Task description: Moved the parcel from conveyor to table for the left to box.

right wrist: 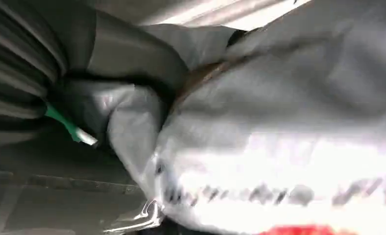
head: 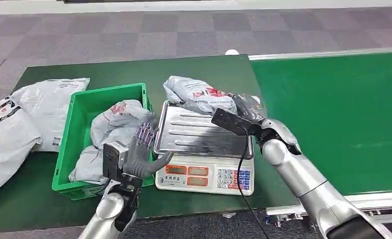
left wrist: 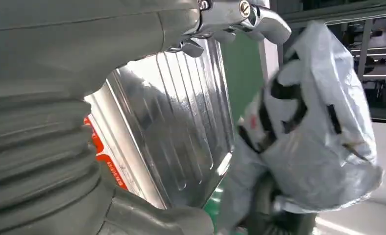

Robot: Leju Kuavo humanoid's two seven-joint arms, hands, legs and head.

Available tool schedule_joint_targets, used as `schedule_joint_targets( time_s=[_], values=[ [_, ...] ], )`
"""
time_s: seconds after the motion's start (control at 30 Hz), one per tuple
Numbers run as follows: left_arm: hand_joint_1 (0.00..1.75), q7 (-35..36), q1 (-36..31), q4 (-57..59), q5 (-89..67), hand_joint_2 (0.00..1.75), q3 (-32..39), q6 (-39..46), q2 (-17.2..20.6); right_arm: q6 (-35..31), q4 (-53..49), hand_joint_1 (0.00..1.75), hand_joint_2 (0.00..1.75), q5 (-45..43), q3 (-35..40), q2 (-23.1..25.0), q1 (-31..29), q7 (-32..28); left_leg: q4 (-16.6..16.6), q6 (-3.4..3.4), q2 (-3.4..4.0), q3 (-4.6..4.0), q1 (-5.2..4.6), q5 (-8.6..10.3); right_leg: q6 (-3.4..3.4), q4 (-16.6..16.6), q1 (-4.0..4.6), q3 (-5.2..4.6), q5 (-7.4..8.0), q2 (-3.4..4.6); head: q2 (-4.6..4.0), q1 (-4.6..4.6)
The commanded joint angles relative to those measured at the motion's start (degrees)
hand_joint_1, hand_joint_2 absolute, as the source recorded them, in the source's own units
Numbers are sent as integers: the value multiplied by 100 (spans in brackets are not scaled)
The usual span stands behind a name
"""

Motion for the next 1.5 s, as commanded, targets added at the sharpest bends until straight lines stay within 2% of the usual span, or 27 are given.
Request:
schedule_joint_targets(
  time_s=[0.03, 0.23, 0.3, 0.67, 1.1, 1.27, 1.33, 1.47, 1.5],
  values=[
    [0, 21, -4, 97, 8, 175, -188, 15, 168, -184, 322, 0, 175, -195, 273, -178, 99, 147, -7, 8, 3, 10, 0, 0, -8, -10, 3, 13, 0, -4, -2, 0],
    [0, 21, -6, 101, 8, 175, -190, 14, 167, -186, 348, 0, 175, -196, 244, -177, 115, 145, -6, 8, 6, 4, -2, 1, -8, -7, 1, 6, 2, 0, -2, 0],
    [0, 36, -78, 193, 11, 175, -244, 1, 156, -207, 593, 0, 175, -321, 55, -150, 187, 201, -11, 10, 8, 7, 0, 3, -12, -14, 4, 9, 4, -1, 0, 0],
    [0, 46, -113, 203, 111, 175, -295, 43, 211, -398, 1977, 0, 175, -813, -185, 105, -144, -415, -7, 9, 10, 8, -1, 1, -10, -11, 3, 8, 4, 3, 0, 0],
    [0, 46, -152, 205, 124, 175, -297, 37, 275, -301, 2203, 0, 175, -1138, -221, 230, -242, -534, -6, 8, 10, 5, -5, 1, -7, -5, -2, 4, 2, 3, 0, 0],
    [0, 138, -326, 282, 45, 175, -259, 41, 427, 584, 2399, 0, 175, -2408, -503, 409, -301, -1191, -6, 7, 17, 5, -3, 2, -12, -4, 0, 2, 5, 8, 0, 0],
    [0, 170, -407, 304, 54, 175, -219, -14, 482, 1359, 2609, 0, 175, -3314, -738, 477, -328, -1563, -11, 9, 20, 7, -2, 5, -16, -10, 3, 5, 8, 9, -2, 0],
    [0, 198, -616, 605, 212, 175, -187, -215, 467, 2525, 2648, 0, 175, -4635, -1152, 509, -97, -1722, -12, 7, 2, 11, 1, 7, -15, -13, 5, 12, 6, -4, 0, 0],
    [0, 135, -663, 670, 320, 175, -133, -290, 436, 3283, 2739, 0, 0, -5187, -1176, 520, -101, -1582, -7, 4, -3, 8, 2, 6, -11, -9, 5, 9, 4, -8, 0, 0]
  ],
)
